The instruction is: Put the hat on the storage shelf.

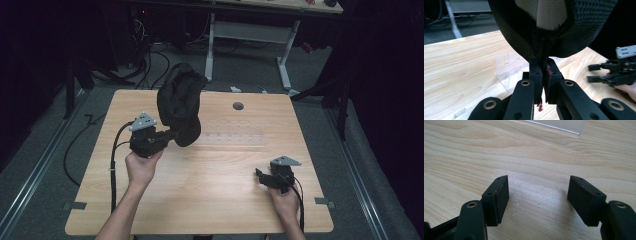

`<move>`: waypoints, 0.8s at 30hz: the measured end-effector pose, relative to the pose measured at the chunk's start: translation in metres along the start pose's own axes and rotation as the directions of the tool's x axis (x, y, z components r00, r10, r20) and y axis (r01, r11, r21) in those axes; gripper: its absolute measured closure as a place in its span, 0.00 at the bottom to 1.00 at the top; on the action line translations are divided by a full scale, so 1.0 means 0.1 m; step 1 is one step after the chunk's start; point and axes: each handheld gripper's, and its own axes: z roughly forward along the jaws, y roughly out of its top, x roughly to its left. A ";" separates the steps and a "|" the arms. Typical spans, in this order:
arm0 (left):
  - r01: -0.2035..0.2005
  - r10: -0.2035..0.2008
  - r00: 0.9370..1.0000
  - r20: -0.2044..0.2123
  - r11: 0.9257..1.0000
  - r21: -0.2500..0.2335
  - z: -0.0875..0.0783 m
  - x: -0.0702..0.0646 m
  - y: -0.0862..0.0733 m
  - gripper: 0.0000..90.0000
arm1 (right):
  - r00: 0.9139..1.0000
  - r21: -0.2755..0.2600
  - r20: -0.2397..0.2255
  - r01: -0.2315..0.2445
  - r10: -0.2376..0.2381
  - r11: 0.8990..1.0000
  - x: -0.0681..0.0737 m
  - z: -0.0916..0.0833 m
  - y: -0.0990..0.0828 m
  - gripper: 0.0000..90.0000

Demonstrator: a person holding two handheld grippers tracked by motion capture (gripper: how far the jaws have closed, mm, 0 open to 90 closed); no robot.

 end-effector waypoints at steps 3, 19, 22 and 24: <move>0.002 -0.003 1.000 -0.011 1.000 -0.007 0.05 0.02 -0.01 0.96 | 1.000 0.000 -0.001 0.000 0.000 1.000 0.00 0.00 0.00 0.37; -0.018 0.018 0.998 -0.056 1.000 0.001 0.30 0.10 -0.08 0.96 | 1.000 0.000 -0.001 0.001 -0.001 1.000 0.00 0.00 0.00 0.37; -0.036 0.037 0.997 -0.066 0.999 0.011 0.34 0.10 -0.11 0.96 | 1.000 0.000 -0.001 0.001 -0.001 1.000 0.00 0.00 0.00 0.37; -0.043 0.044 0.996 -0.071 0.999 0.016 0.36 0.10 -0.13 0.96 | 1.000 0.000 -0.001 0.001 -0.001 1.000 0.00 0.00 0.00 0.37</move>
